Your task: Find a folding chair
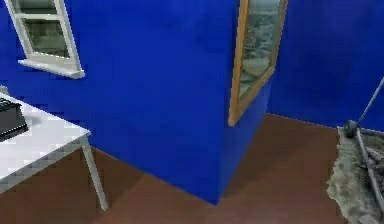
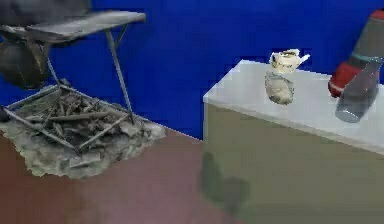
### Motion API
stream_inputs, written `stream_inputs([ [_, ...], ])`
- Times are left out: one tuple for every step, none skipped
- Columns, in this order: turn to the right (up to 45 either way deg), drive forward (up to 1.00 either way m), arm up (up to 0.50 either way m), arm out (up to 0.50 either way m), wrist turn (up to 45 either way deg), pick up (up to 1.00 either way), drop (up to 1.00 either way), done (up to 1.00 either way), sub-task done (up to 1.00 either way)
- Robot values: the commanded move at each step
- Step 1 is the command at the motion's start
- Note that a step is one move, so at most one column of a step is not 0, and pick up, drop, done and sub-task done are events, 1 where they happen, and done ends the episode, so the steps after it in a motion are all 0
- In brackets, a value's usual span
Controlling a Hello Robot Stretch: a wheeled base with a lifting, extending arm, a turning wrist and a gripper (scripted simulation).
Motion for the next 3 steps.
stream_inputs([
  [-45.0, 0.00, 0.00, 0.00, 0.0, 0.00, 0.00, 0.00, 0.00],
  [-45.0, 0.00, 0.00, 0.00, 0.0, 0.00, 0.00, 0.00, 0.00],
  [-33.0, 0.00, 0.00, 0.00, 0.0, 0.00, 0.00, 0.00, 0.00],
])
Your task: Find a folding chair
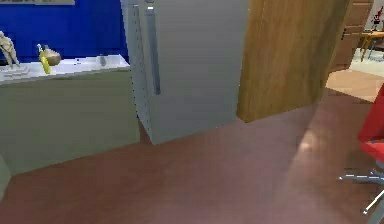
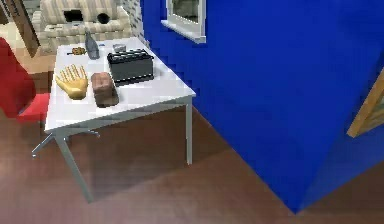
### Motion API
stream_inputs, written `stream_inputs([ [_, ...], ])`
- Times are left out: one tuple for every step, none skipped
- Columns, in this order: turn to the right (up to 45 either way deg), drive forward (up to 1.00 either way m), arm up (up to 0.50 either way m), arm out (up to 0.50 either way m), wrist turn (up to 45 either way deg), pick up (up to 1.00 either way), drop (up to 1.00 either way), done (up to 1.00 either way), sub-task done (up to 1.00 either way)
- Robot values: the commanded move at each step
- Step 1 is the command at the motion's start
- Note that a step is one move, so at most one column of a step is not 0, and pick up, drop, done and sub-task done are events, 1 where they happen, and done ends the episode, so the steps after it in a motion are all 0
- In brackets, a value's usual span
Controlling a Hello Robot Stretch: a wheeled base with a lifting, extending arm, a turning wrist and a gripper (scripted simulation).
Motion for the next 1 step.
stream_inputs([
  [0.0, 0.65, 0.00, 0.00, 0.0, 0.00, 0.00, 0.00, 0.00],
])
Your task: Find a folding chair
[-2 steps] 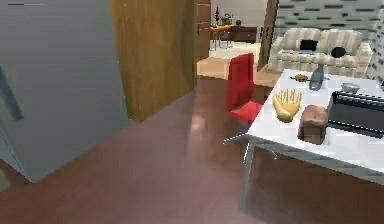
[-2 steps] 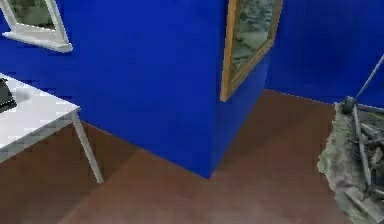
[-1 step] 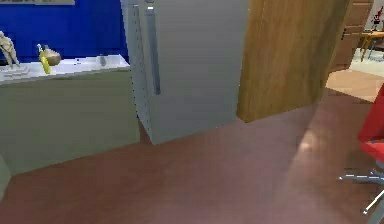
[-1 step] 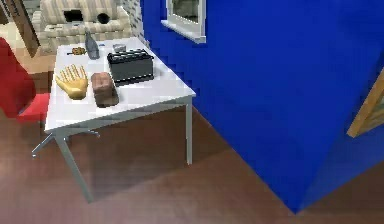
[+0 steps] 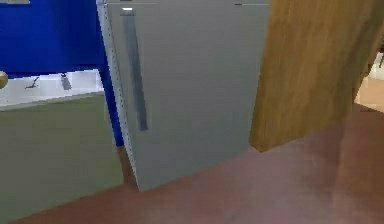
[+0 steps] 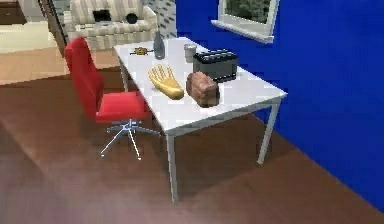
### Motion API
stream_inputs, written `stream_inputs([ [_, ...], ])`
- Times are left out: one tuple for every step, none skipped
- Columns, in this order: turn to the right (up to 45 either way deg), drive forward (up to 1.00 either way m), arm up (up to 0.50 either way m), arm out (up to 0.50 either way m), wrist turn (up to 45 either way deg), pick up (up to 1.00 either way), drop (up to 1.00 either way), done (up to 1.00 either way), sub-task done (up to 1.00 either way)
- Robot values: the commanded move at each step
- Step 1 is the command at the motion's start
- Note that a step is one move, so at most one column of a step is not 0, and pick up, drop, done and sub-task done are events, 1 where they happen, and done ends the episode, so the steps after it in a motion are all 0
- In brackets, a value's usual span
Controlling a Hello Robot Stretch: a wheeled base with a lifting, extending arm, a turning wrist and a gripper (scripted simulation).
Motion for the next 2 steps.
stream_inputs([
  [30.0, 0.00, 0.00, 0.00, 0.0, 0.00, 0.00, 0.00, 0.00],
  [0.0, 1.00, 0.00, 0.00, 0.0, 0.00, 0.00, 0.00, 0.00],
])
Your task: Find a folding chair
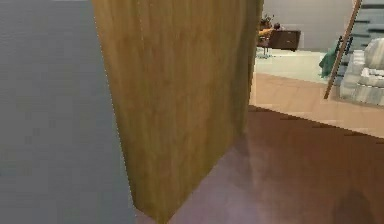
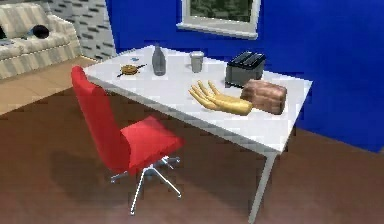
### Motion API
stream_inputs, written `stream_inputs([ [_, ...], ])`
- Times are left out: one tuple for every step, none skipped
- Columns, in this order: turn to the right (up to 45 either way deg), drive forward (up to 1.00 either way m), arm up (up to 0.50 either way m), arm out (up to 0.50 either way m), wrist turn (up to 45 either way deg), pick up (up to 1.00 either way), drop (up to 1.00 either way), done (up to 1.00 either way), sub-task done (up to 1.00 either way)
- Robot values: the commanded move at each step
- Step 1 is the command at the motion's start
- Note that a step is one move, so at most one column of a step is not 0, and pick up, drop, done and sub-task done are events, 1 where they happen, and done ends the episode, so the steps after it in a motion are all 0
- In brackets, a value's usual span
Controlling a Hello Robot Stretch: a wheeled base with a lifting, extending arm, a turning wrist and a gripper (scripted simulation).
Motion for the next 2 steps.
stream_inputs([
  [6.0, 0.00, 0.00, 0.00, 0.0, 0.00, 0.00, 0.00, 0.00],
  [0.0, 0.40, 0.00, 0.00, 0.0, 0.00, 0.00, 0.00, 0.00],
])
